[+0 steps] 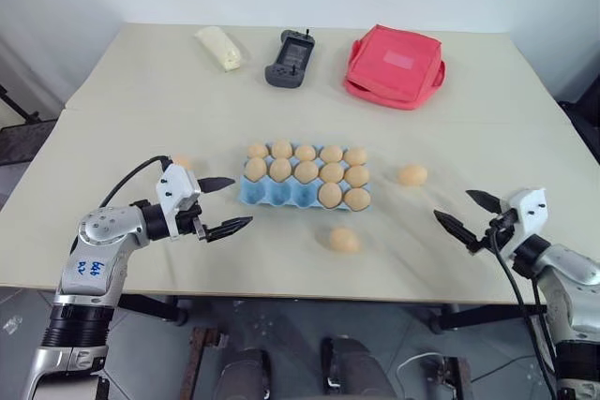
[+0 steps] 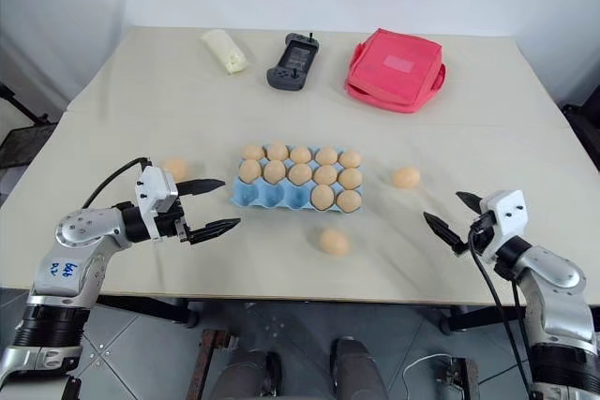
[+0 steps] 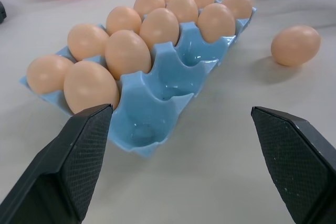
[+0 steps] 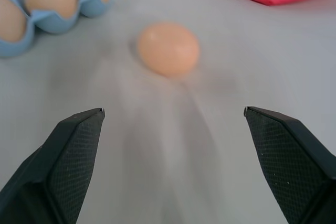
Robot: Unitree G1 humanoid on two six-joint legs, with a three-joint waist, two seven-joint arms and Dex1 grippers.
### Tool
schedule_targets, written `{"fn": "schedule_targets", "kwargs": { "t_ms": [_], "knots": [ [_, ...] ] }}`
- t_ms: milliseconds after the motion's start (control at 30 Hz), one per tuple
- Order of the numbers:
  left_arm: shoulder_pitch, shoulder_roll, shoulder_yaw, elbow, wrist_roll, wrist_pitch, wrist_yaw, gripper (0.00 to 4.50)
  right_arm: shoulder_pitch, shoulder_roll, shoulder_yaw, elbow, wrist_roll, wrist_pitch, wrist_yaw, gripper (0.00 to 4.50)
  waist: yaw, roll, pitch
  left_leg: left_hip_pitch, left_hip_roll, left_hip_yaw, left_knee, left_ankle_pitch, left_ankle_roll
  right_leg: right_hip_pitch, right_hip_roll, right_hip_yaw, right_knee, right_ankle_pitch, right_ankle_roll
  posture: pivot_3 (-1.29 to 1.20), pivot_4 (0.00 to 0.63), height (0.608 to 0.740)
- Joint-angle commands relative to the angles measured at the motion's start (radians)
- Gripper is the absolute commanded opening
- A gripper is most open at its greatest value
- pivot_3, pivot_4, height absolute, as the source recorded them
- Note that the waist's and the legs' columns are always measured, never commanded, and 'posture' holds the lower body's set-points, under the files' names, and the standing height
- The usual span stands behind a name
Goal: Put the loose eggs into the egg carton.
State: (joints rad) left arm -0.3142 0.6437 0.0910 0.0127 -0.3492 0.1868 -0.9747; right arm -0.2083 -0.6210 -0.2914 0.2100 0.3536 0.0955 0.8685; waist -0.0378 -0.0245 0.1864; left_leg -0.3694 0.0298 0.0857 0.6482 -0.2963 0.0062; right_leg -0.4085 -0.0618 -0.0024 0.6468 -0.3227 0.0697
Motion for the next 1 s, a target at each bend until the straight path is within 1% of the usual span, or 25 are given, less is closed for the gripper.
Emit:
{"fn": "schedule_targets", "kwargs": {
  "t_ms": [33,233,400,500,567,600,667,700,733,833,867,933,1000],
  "knots": [
    [-0.015,0.008,0.023,-0.013,-0.007,-0.017,0.007,4.50,-0.109,-0.021,0.037,0.065,-0.010,-0.004,0.034,4.47,0.000,0.000,0.000,0.000,0.000,0.000,0.000,0.000,0.000,0.000,0.000,0.000,0.000,0.000,0.000,0.00,0.150,0.740],
    [0.000,0.016,0.038,-0.038,-0.013,-0.006,0.015,4.50,-0.343,-0.006,0.144,0.314,-0.073,-0.022,0.097,4.47,0.004,0.000,0.000,-0.001,0.000,0.001,-0.001,0.000,0.000,-0.002,0.000,0.000,-0.001,0.000,0.000,0.00,0.150,0.740],
    [0.028,0.023,0.061,-0.066,-0.019,0.003,0.034,4.50,-0.467,0.016,0.195,0.530,-0.135,-0.082,0.115,4.47,0.005,0.000,0.000,-0.002,0.000,0.002,-0.001,-0.001,0.000,-0.003,0.000,0.000,-0.003,0.000,0.000,0.00,0.150,0.740],
    [0.055,0.025,0.080,-0.089,-0.025,0.010,0.043,4.50,-0.533,0.035,0.199,0.652,-0.156,-0.123,0.111,3.91,0.004,0.000,0.000,-0.003,0.000,0.003,-0.001,-0.001,0.000,-0.003,0.000,0.001,-0.004,0.000,0.000,0.00,0.150,0.740],
    [0.072,0.026,0.087,-0.104,-0.027,0.013,0.047,4.50,-0.557,0.041,0.197,0.705,-0.163,-0.154,0.124,3.25,0.003,0.000,0.000,-0.002,0.000,0.004,-0.001,-0.001,0.000,-0.003,0.000,0.002,-0.003,0.001,0.000,0.00,0.150,0.740],
    [0.078,0.026,0.091,-0.111,-0.029,0.016,0.050,4.50,-0.565,0.043,0.194,0.720,-0.164,-0.165,0.130,2.81,0.003,0.000,0.000,-0.002,0.000,0.004,-0.001,-0.001,0.000,-0.003,0.000,0.002,-0.003,0.001,0.000,0.00,0.150,0.740],
    [0.094,0.028,0.103,-0.124,-0.032,0.021,0.058,4.50,-0.570,0.045,0.189,0.702,-0.152,-0.172,0.159,2.27,0.003,0.000,0.000,-0.002,0.000,0.004,-0.001,-0.001,0.000,-0.003,0.000,0.002,-0.003,0.001,0.000,0.00,0.150,0.740],
    [0.104,0.030,0.111,-0.128,-0.033,0.022,0.060,4.50,-0.564,0.045,0.188,0.663,-0.139,-0.162,0.183,2.16,0.003,0.000,0.000,-0.002,0.000,0.004,-0.001,-0.001,0.000,-0.003,0.000,0.002,-0.003,0.001,0.000,0.00,0.150,0.740],
    [0.112,0.032,0.116,-0.131,-0.034,0.021,0.062,4.50,-0.560,0.045,0.188,0.637,-0.131,-0.154,0.199,2.16,0.003,0.000,0.000,-0.002,0.000,0.004,-0.001,-0.001,0.000,-0.003,0.000,0.002,-0.003,0.001,0.000,0.00,0.150,0.740],
    [0.126,0.034,0.127,-0.133,-0.034,0.020,0.067,4.50,-0.524,0.053,0.187,0.476,-0.077,-0.068,0.245,2.16,0.000,0.001,0.000,-0.002,0.001,0.004,-0.001,-0.001,0.000,-0.003,0.000,0.002,-0.002,0.001,0.000,0.00,0.150,0.740],
    [0.128,0.035,0.128,-0.132,-0.035,0.020,0.068,4.50,-0.506,0.057,0.191,0.401,-0.055,-0.022,0.253,2.16,-0.001,0.001,0.000,-0.002,0.001,0.004,-0.001,-0.001,0.000,-0.003,0.000,0.002,-0.002,0.001,0.000,0.00,0.150,0.740],
    [0.130,0.036,0.130,-0.129,-0.037,0.020,0.069,4.50,-0.461,0.091,0.220,0.179,0.010,0.115,0.240,2.16,-0.002,0.001,0.000,-0.002,0.001,0.004,-0.001,-0.001,0.000,-0.003,0.000,0.002,-0.002,0.001,0.000,0.00,0.150,0.740],
    [0.128,0.035,0.130,-0.122,-0.037,0.020,0.070,4.50,-0.432,0.120,0.242,0.042,0.039,0.200,0.213,2.16,-0.007,0.001,0.000,-0.002,0.002,0.003,-0.002,-0.001,-0.001,-0.004,0.000,0.002,-0.002,0.001,0.000,0.00,0.150,0.740]
  ]
}}
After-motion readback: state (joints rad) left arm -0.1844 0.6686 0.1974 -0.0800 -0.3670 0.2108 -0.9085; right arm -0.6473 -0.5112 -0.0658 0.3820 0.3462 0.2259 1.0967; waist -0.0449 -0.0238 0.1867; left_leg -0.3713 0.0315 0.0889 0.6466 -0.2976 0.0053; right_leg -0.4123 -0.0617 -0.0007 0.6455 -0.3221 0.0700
